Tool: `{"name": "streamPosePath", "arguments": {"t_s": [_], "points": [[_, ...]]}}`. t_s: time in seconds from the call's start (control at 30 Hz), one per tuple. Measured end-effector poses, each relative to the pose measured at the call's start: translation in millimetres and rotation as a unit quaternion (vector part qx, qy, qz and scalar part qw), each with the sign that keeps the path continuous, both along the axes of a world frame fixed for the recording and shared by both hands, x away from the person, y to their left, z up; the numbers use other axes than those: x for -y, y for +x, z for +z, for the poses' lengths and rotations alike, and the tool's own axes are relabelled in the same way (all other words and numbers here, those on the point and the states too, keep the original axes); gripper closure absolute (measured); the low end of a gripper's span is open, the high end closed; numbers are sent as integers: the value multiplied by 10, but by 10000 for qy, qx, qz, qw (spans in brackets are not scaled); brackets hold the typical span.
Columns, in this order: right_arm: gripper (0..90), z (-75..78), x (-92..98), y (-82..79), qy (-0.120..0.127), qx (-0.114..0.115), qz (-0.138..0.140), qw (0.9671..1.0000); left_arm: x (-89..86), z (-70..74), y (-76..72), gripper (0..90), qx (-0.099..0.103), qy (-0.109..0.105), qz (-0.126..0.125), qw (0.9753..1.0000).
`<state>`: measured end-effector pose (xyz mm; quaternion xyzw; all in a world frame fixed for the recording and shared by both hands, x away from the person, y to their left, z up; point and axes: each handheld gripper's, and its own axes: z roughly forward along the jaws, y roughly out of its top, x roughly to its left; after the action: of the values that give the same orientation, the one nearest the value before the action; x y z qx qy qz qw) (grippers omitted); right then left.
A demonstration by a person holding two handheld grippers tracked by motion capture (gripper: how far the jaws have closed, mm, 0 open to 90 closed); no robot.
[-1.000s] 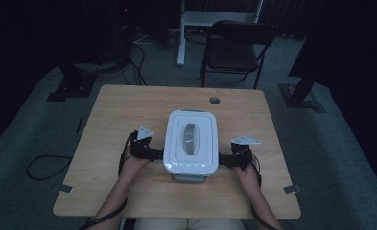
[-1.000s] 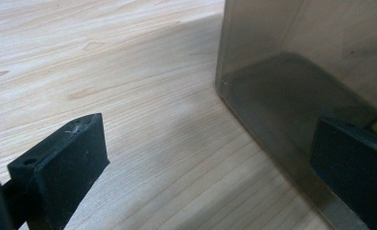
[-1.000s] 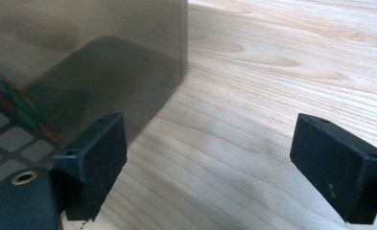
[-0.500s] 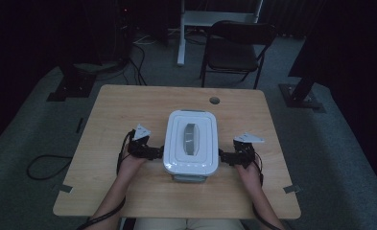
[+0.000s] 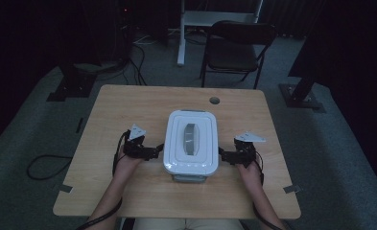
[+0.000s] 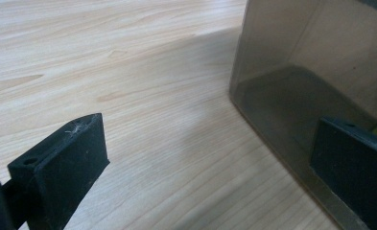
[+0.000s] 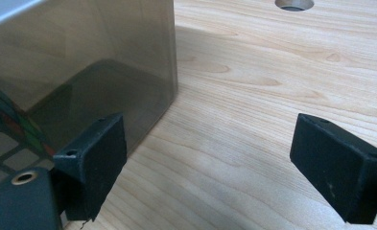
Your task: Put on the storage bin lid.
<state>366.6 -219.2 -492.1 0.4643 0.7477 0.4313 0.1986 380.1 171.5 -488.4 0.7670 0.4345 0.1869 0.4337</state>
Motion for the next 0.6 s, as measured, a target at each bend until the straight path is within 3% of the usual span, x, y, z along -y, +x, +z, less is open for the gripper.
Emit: {"name": "streamPosePath", "arguments": {"t_s": [0.3,0.6], "points": [[123,25,67,-58,-69,57,-66,9999,-144,-12,-27,5,-121,-51,73,9999],[123,-5,207,-116,-89,-14,-214,9997,-304,21,-104,5,-69,-44,275,9996]]}}
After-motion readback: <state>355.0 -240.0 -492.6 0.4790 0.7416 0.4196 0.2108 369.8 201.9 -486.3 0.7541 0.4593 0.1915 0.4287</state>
